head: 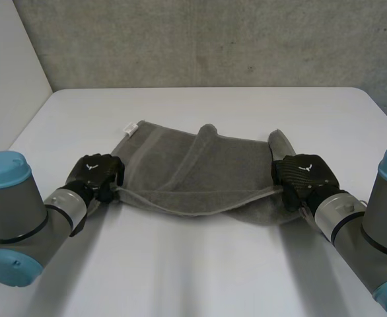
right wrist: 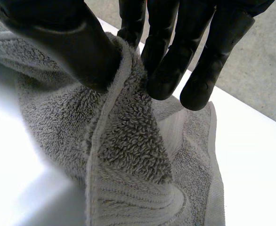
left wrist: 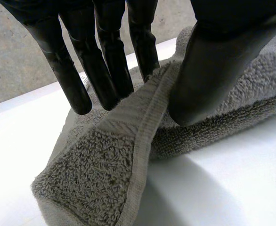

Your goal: Fold the towel.

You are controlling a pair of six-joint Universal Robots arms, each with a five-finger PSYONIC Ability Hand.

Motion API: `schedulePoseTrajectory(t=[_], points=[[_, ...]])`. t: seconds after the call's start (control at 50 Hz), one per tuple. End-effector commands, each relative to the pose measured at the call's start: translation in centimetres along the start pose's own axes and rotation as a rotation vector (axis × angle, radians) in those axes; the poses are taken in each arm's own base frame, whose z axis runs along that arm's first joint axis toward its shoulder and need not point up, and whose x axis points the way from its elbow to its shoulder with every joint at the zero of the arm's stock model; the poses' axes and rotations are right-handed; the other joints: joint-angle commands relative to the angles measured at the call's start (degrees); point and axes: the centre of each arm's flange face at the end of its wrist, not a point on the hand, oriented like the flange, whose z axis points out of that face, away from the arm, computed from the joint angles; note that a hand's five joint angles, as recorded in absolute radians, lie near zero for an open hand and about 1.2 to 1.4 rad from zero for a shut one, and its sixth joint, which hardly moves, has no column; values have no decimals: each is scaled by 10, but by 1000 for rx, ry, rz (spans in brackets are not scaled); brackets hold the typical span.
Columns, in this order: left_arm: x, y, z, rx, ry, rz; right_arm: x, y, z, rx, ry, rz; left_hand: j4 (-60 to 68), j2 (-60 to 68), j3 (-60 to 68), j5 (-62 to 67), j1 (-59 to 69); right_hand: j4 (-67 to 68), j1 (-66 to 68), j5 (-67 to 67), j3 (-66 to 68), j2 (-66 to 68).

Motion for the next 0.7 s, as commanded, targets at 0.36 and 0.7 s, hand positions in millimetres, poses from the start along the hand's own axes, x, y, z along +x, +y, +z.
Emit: schedulePoseTrajectory(t=[0.36,0.7], points=[[-16,-224,-72,628,31,28,35,-171,-61,293,20,-110,239,241,242,246,244,37,38,31,45,55],[-30,-185,-2,458,68,-60,54,-184,-14,236,17,-267,239,241,242,246,244,37,38,31,45,55]])
